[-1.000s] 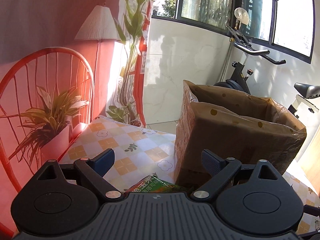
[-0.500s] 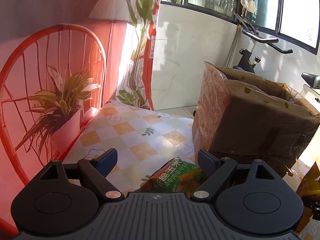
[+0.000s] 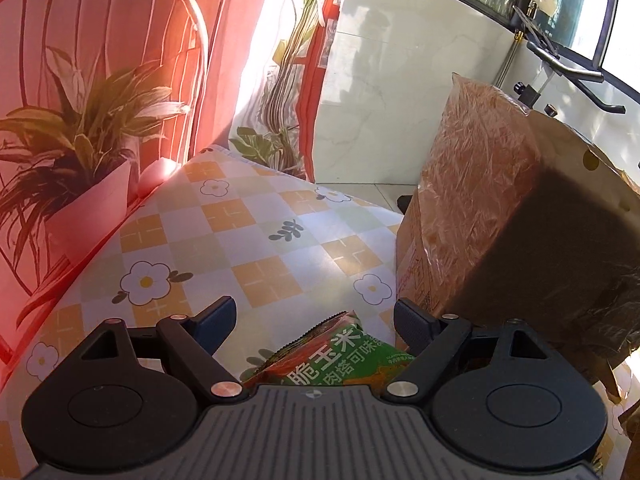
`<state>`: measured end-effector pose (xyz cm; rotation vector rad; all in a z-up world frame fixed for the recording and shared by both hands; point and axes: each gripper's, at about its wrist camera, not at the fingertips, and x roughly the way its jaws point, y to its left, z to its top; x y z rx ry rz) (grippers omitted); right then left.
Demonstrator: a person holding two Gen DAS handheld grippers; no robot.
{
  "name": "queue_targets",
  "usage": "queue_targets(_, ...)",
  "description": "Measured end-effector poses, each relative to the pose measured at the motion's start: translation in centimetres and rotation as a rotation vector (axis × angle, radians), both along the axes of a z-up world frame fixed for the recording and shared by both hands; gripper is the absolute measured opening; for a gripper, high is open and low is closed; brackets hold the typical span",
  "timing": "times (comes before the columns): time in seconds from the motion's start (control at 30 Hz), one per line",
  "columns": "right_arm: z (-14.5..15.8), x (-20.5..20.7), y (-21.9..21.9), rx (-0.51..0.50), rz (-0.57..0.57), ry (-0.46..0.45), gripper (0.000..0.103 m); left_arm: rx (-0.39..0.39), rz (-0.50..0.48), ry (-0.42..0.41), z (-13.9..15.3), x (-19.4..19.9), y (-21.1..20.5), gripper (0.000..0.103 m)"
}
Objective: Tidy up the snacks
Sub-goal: 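Grasp the green corn-snack bag with the left gripper while the right grasps the yellow bag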
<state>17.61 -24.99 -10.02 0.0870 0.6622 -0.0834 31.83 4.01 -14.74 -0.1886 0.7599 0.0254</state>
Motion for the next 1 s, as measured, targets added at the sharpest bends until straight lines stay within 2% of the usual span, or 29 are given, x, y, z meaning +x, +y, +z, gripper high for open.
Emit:
queue_targets(0.1, -0.1, 0.3, -0.1, 0.003, -0.003, 0.004, 0.072, -0.032, 0.019, 0.076, -1.2, 1.9, -0.8, 0.087)
queue_targets(0.23, -0.3, 0.5, -0.3, 0.009, -0.002, 0.006, 0.072, 0.045, 0.062, 0.153, -2.7, 2.2, -1.9, 0.087)
queue_targets(0.3, -0.3, 0.5, -0.4, 0.011, 0.002, 0.007, 0.072, 0.007, 0.058, 0.181, -3.1, 1.5, -1.5, 0.088)
queue_targets(0.43, -0.3, 0.5, -0.4, 0.018, 0.013, 0.003, 0.072, -0.021, 0.026, 0.229, -3.2, 0.2, -0.8, 0.089)
queue_targets(0.57, -0.2, 0.6, -0.3, 0.032, 0.025, -0.004, 0.072, -0.104, 0.0, 0.313, -3.8, -0.4, 0.6, 0.089)
queue_targets(0.73, -0.3, 0.6, -0.3, 0.04, 0.04, -0.006, 0.072, -0.059, -0.005, 0.312, -4.9, -1.2, 0.7, 0.09)
queue_targets(0.83, -0.4, 0.6, -0.3, 0.037, 0.043, -0.004, 0.072, -0.067, -0.002, 0.296, -5.8, -1.6, 0.9, 0.09)
queue_targets(0.9, -0.3, 0.5, -0.4, 0.039, 0.04, -0.005, 0.072, -0.059, -0.013, 0.272, -5.6, -2.0, 0.8, 0.081)
queue_targets(1.0, -0.3, 0.3, -0.7, 0.053, 0.037, -0.002, 0.072, 0.044, -0.052, 0.229, -4.7, -2.9, -0.4, 0.076)
